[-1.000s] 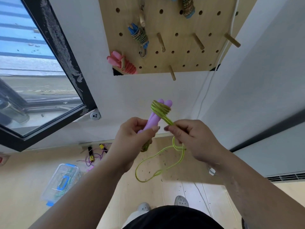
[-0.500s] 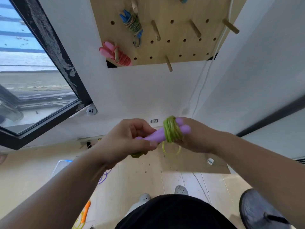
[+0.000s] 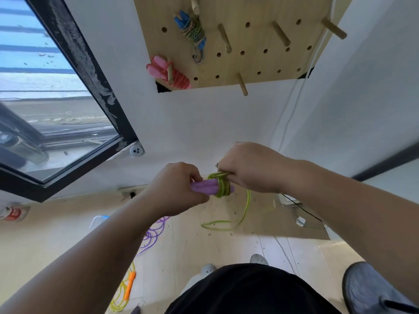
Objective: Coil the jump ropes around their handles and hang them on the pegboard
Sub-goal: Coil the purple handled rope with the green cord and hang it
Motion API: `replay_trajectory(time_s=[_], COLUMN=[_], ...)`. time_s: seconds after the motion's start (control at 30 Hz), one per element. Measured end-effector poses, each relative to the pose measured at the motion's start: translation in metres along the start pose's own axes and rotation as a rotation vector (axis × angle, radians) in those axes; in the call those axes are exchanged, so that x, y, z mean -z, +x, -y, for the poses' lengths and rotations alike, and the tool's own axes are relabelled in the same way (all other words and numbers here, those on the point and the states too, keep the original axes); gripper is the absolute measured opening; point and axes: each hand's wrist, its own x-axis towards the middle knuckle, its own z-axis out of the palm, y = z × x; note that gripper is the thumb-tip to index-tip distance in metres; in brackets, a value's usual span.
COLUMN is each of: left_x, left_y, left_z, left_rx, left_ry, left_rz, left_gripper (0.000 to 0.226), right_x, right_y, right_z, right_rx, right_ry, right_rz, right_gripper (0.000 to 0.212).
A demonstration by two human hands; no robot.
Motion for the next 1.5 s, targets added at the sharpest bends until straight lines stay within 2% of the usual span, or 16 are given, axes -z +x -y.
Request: replay_trajectory(time_s=[0.1,0.17,0.27,0.4,0.43,0.53,0.7,0.8,0.97,1.1,1.27,1.37,1.5], left_x=[-0.012,-0.018,-0.019,-0.017,-0.017,-0.020,-0.035,-0.042,-0.055,-0.072,-0.091,-0.095,-0.096], left_y=[0.003,0.005,0.012,0.020,0.024,0.034,0.048,0.057,0.069,0.077,0.079,0.078,0.083], left_z=[0.004,0.003,-0.007,-0.032,-0.037,-0.054,-0.081,-0.090,-0.108,-0.126,-0.146,-0.148,-0.160], left_rx=[0.004,0.027,0.064,-0.032,-0.061,-0.109,-0.153,-0.111,0.010,0.075,0.178,0.212,0.228], left_ry=[0.022,-0.012,-0.119,-0.168,-0.149,-0.115,0.043,0.127,0.125,0.128,0.109,0.149,0.195], left_rz=[-0.113,-0.222,-0.321,-0.246,-0.234,-0.272,-0.475,-0.554,-0.570,-0.535,-0.526,-0.523,-0.489], left_gripper=[0.022,0.023,0.030,0.070,0.072,0.065,0.062,0.059,0.056,0.055,0.054,0.052,0.050], right_x=[-0.001,-0.001,-0.004,-0.015,-0.014,-0.014,-0.026,-0.038,-0.052,-0.071,-0.083,-0.088,-0.095], right_y=[-0.011,-0.019,-0.028,-0.041,-0.045,-0.056,-0.076,-0.093,-0.117,-0.132,-0.150,-0.157,-0.162], right_z=[0.004,0.004,0.002,-0.011,-0.016,-0.035,-0.075,-0.100,-0.135,-0.161,-0.199,-0.215,-0.226], right_rx=[-0.058,-0.175,-0.333,-0.451,-0.465,-0.445,-0.438,-0.462,-0.434,-0.450,-0.565,-0.536,-0.534], right_ry=[-0.010,0.140,0.409,0.627,0.672,0.687,0.641,0.689,1.011,1.119,1.314,1.424,1.616], right_rz=[-0.054,-0.082,-0.138,-0.245,-0.273,-0.317,-0.352,-0.396,-0.474,-0.434,-0.553,-0.561,-0.653], right_gripper=[0.017,0.008,0.021,0.017,0.013,0.003,0.010,0.008,0.013,0.021,0.023,0.026,0.028])
